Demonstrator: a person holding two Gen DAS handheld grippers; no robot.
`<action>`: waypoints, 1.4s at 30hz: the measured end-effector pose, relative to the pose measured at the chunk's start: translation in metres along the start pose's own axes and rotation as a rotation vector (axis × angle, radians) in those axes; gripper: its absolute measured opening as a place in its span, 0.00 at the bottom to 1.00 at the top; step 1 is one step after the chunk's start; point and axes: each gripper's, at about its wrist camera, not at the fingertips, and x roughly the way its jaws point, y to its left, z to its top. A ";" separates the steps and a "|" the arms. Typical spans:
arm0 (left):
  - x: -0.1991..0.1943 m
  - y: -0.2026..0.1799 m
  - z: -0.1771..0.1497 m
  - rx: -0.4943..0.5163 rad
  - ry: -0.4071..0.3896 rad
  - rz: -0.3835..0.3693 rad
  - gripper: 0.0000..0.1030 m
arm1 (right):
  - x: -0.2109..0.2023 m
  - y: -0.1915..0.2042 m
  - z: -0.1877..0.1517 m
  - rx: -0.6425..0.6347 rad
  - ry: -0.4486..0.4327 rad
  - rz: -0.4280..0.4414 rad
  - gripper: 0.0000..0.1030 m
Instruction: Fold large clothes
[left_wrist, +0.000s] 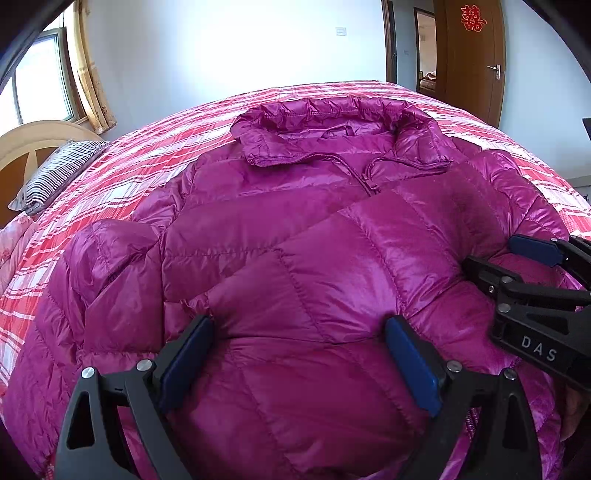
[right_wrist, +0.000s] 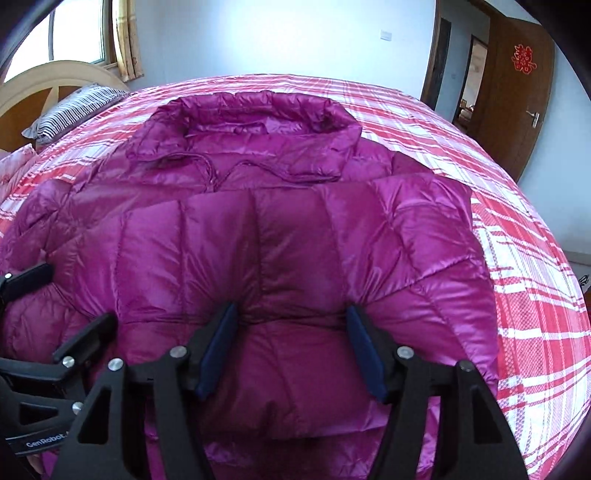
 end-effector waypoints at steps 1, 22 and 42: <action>0.000 0.000 0.000 0.001 0.000 0.002 0.93 | 0.000 0.001 0.000 -0.004 0.000 -0.005 0.65; -0.089 0.078 -0.027 -0.050 -0.114 0.012 0.94 | -0.002 0.005 -0.005 -0.023 -0.017 -0.038 0.66; -0.100 0.292 -0.138 -0.406 0.096 0.260 0.52 | -0.004 0.007 -0.006 -0.040 -0.030 -0.058 0.66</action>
